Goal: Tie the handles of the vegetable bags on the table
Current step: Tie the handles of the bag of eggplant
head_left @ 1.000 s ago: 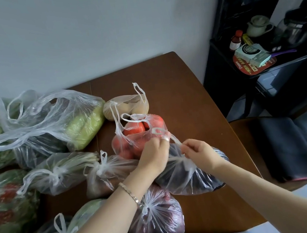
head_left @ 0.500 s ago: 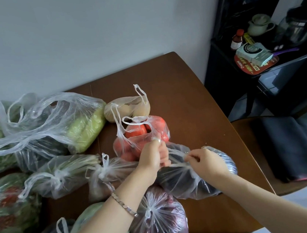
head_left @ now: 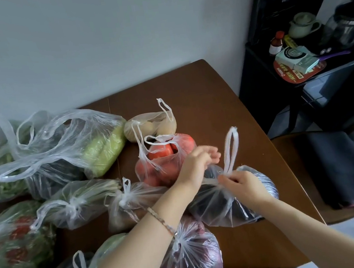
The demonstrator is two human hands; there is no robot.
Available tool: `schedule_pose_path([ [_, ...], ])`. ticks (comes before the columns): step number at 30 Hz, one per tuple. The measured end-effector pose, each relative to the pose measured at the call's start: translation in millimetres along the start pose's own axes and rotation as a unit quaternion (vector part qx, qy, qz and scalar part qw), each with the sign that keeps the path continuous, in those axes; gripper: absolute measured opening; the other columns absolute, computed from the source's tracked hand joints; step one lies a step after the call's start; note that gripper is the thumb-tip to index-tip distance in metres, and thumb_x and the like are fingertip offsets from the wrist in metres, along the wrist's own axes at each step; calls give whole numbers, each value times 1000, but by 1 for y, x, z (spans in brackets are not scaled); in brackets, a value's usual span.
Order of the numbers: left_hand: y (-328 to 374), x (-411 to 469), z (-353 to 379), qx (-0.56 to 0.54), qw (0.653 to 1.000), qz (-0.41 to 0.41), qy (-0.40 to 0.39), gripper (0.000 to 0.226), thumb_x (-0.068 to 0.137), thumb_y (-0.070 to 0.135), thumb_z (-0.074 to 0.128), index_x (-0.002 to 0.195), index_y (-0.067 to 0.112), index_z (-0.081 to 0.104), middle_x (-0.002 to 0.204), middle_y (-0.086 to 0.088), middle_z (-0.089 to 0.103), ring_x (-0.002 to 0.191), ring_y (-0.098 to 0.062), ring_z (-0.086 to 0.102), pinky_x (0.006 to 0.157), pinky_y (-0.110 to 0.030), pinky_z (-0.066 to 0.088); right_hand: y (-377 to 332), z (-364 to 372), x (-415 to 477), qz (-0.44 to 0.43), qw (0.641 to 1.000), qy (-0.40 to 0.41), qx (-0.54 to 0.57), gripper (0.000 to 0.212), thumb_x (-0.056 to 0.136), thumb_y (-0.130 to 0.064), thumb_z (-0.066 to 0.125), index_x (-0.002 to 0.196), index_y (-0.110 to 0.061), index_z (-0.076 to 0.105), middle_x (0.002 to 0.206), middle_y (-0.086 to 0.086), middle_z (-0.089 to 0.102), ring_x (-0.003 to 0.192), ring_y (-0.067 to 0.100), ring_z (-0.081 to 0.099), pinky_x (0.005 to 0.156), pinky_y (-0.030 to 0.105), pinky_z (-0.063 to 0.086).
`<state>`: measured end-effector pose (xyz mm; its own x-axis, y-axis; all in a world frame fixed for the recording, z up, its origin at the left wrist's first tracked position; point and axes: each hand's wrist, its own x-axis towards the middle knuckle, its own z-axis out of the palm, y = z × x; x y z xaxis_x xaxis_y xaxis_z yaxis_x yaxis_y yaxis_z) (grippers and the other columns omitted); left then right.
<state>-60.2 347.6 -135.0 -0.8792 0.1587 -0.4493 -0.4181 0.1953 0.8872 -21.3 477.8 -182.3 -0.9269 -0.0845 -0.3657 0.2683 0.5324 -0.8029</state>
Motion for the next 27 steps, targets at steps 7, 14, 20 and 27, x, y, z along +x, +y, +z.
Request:
schedule_pose_path([
  [7,-42,-11,10,415,892,178,11,29,96,21,44,120,11,58,122,-6,58,116,-19,46,98,-25,35,0,-9,7,21,990,-8,141,46,91,-33,52,75,9,64,69,19,60,67,23,53,65,34,39],
  [14,-45,-12,14,316,928,185,70,23,91,18,56,104,5,69,106,-12,66,95,-12,56,86,-9,39,5,-10,-1,4,985,51,164,27,89,-22,58,65,-17,69,67,2,66,64,12,56,64,24,45],
  [20,-58,-11,5,228,969,57,77,22,88,21,61,106,12,70,104,-5,71,94,-16,65,86,-23,51,10,-10,1,37,976,77,198,18,87,-18,61,75,-9,72,70,5,68,62,15,60,59,19,48],
  [27,-43,-3,6,304,952,16,-22,8,91,29,56,86,31,63,87,8,65,101,-22,62,73,-13,44,9,-12,4,12,987,56,151,22,89,-16,58,73,-9,70,63,6,64,56,12,55,48,10,44],
])
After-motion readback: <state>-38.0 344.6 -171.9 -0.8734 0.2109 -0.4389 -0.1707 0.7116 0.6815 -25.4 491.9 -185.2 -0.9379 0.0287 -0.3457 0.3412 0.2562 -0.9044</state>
